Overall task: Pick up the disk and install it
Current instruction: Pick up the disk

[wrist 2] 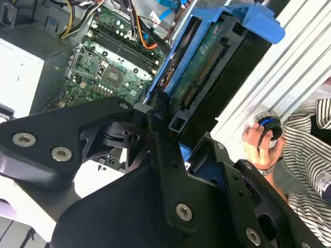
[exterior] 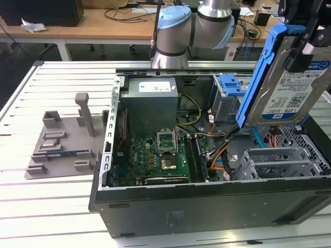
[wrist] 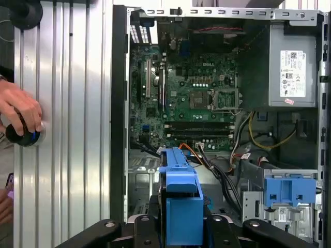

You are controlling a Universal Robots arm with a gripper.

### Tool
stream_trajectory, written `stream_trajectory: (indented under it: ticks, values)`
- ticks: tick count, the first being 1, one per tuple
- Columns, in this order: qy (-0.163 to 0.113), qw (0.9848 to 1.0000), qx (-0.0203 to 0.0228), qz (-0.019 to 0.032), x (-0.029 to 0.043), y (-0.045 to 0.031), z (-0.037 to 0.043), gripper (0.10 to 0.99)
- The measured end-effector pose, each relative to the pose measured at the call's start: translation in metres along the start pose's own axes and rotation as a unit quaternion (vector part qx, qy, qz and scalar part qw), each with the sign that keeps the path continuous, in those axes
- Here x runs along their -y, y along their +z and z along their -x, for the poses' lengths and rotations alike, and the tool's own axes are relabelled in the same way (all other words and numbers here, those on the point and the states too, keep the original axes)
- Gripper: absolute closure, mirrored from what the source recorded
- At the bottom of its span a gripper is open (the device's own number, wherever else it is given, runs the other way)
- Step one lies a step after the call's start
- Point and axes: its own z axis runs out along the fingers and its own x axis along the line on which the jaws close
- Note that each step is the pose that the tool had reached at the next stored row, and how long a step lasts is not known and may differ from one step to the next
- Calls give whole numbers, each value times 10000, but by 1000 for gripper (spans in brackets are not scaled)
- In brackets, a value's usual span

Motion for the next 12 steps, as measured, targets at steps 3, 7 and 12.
stream_trajectory:
  ticks: [3, 7, 12]
  values:
    - [0, 10000, 0, 0, 143, 4, -4, 722]
    - [0, 10000, -1, 0, 225, 15, -28, 722]
    - [0, 9999, 138, -2, 245, 32, -161, 722]
